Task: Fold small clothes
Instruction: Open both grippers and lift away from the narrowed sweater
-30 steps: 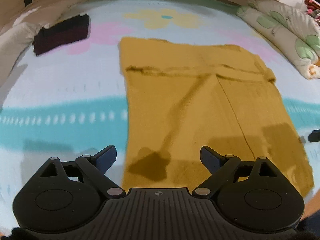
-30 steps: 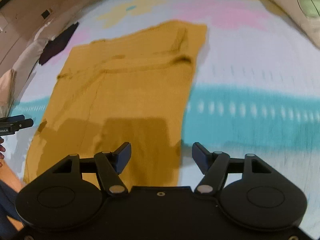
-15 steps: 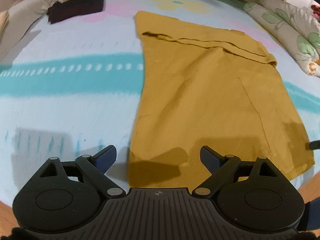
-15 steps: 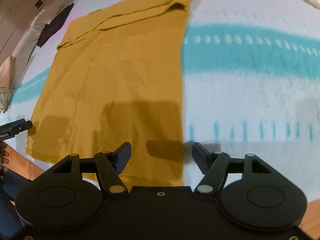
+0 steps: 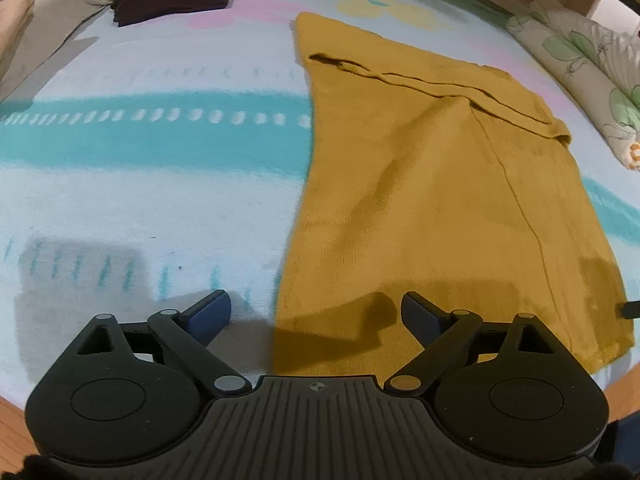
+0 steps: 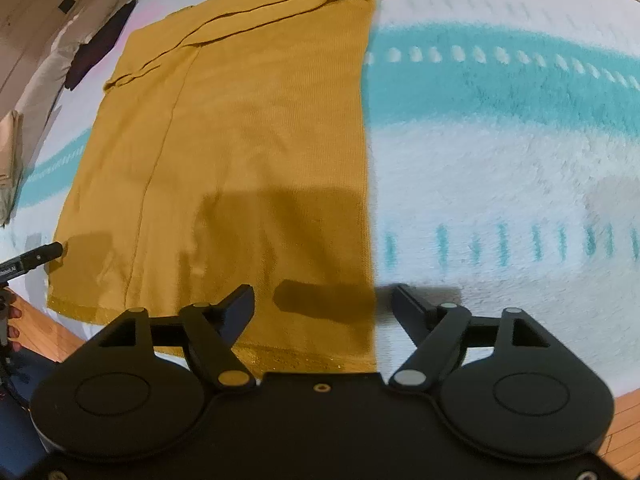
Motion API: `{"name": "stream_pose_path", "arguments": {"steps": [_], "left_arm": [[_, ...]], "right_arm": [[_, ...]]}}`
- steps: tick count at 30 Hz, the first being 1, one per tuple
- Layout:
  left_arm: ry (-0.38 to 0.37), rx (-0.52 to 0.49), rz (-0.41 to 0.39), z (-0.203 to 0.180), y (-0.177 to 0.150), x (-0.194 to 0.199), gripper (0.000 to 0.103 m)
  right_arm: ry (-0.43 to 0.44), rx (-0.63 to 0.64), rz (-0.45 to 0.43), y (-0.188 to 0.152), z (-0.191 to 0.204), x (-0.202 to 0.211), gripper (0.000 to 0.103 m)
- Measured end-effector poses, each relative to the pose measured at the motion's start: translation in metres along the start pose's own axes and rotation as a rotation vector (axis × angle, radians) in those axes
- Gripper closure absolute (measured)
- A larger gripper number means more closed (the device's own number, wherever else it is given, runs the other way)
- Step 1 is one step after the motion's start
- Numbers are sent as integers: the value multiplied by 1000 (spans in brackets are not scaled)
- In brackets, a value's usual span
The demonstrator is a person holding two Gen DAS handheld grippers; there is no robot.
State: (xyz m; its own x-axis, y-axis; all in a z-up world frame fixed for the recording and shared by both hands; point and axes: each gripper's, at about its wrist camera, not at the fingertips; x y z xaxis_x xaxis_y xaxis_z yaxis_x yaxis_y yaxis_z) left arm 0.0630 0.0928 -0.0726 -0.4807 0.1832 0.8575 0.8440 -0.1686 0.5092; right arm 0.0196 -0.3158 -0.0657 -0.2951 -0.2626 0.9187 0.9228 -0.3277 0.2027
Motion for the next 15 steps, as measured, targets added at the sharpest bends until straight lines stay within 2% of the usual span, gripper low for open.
{"name": "stream_pose_path", "arguments": {"steps": [3,6,11,13,14,15], "left_arm": [[-44,8,1,-2,1,1,10],[-130,51,-8,0,-1,2,10],[-146,70,-6,3,-1,1,11],[-143,69,-2,3,0,1,11],[-136,64,2,1,0,1,11],[-125,55,5,-1,0,1,12]], "right_arm": [[10,-6,-2,-1,-2,0,16],[14,-10,-6,-3,1,0,15],[64,-30,-6,-4,5,-2,16],[86,-41,0,-5,5,-2,22],[89,-37,3,-5,6,-2,30],[87,-34,3,-6,7,-2,43]]}}
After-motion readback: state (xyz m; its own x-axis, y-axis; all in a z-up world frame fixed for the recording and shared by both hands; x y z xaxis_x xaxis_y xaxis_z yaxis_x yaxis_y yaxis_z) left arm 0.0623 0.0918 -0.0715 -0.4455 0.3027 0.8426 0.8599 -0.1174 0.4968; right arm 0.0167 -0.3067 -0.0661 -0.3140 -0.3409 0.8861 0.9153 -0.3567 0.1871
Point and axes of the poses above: each gripper's, at about its wrist camera, not at the fingertips, and x roughly against the way its jaws point, z to its left, y to its top, and after that the axes turned 10 degrees about -x, right-handed
